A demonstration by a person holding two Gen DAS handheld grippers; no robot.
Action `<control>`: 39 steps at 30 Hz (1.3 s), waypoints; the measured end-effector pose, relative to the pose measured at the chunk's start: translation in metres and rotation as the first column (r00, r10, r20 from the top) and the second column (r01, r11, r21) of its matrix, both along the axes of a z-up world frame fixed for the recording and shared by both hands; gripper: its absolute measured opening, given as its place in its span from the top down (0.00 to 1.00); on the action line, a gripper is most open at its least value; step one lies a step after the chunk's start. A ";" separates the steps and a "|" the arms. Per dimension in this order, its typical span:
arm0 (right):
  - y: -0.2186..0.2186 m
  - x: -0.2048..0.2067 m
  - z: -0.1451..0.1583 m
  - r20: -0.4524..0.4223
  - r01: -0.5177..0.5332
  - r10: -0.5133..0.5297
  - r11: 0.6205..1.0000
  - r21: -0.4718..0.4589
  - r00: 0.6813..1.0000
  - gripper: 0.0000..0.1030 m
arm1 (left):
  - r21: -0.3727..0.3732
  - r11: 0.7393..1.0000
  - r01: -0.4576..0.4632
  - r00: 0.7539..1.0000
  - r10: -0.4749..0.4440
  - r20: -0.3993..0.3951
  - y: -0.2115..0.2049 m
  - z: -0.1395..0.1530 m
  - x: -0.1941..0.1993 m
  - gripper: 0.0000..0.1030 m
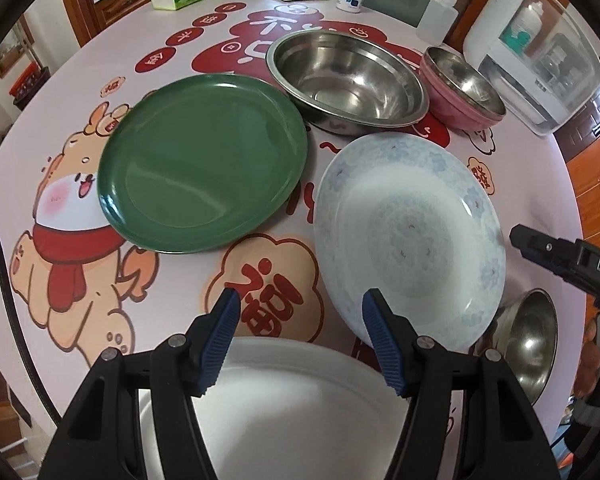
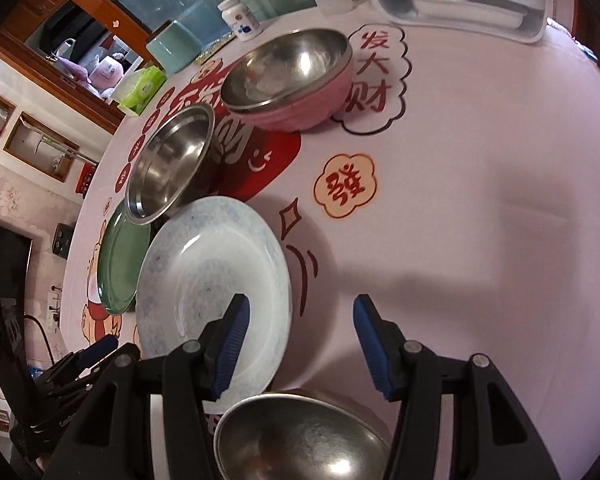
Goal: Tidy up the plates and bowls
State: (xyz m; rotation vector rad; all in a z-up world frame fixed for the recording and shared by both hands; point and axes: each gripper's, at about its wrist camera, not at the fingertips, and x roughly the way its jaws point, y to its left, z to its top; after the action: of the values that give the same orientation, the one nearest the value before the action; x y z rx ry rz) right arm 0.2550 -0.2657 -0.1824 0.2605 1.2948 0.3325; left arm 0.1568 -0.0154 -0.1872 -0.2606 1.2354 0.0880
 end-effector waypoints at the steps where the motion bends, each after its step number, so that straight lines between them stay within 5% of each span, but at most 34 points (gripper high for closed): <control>1: 0.000 0.001 -0.001 -0.003 -0.003 0.003 1.000 0.003 1.000 0.47 | -0.005 1.000 -0.003 1.000 0.003 0.000 0.000 -0.001 0.001 0.40; 10: 0.003 0.005 -0.014 -0.053 -0.021 0.023 0.999 0.049 0.998 0.54 | -0.046 0.999 -0.023 1.000 0.022 -0.013 -0.002 -0.009 0.012 0.41; 14: 0.000 0.008 -0.021 -0.077 -0.016 0.023 0.996 0.090 0.997 0.56 | -0.055 0.998 -0.019 1.000 0.018 -0.024 -0.004 -0.013 0.017 0.50; 24: -0.006 0.013 -0.031 -0.116 -0.014 0.032 0.988 0.151 0.993 0.83 | -0.076 0.997 -0.011 0.999 0.008 -0.040 -0.011 -0.020 0.027 0.67; 39: -0.001 0.017 -0.040 -0.144 -0.052 0.078 0.982 0.180 0.987 0.92 | -0.068 0.998 -0.003 0.998 -0.001 -0.058 -0.010 -0.029 0.044 0.84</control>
State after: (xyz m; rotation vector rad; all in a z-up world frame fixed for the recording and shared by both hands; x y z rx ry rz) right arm 0.2716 -0.2663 -0.2227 0.3989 1.4266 0.4919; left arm 0.2012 -0.0259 -0.2161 -0.3198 1.2975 0.0551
